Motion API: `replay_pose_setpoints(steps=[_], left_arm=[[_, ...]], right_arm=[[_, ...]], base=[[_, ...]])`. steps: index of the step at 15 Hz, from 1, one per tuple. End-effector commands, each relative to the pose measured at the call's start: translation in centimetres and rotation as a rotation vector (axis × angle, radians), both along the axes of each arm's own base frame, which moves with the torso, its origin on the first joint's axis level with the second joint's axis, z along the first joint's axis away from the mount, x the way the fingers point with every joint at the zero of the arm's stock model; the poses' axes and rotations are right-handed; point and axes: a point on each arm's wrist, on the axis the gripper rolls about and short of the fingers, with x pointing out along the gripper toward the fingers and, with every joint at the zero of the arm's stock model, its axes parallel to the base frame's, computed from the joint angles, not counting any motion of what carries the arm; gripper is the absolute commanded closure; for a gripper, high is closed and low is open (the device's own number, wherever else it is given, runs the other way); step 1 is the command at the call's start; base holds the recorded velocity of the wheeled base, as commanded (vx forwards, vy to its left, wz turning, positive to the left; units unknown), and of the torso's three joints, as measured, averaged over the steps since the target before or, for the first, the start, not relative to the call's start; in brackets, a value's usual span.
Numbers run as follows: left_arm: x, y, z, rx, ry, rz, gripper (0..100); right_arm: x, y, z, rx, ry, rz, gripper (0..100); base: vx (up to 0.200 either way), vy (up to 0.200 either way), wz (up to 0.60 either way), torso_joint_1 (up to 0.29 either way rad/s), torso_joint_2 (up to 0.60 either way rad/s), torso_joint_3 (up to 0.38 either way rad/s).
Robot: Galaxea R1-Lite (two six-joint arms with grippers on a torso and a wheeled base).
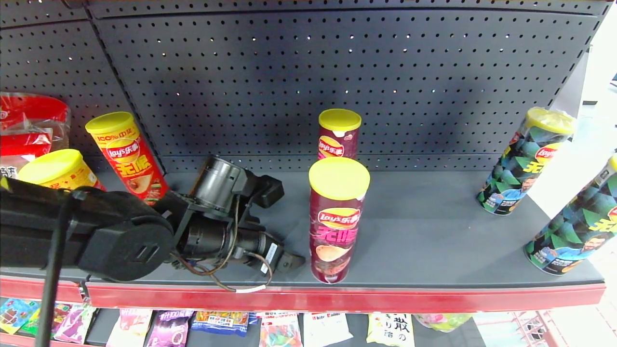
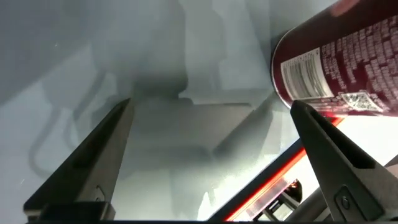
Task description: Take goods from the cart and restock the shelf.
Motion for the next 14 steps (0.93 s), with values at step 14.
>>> replay_pose_setpoints(steps=[14], left_arm=[[-28.0,18.0,-2.4,-0.154,-0.356,0.616,0]], right_arm=[[0.0,0.0,0.0,0.0,-0.001,0.0,0]], base=[[0.0,0.0,0.0,0.0,0.0,0.0]])
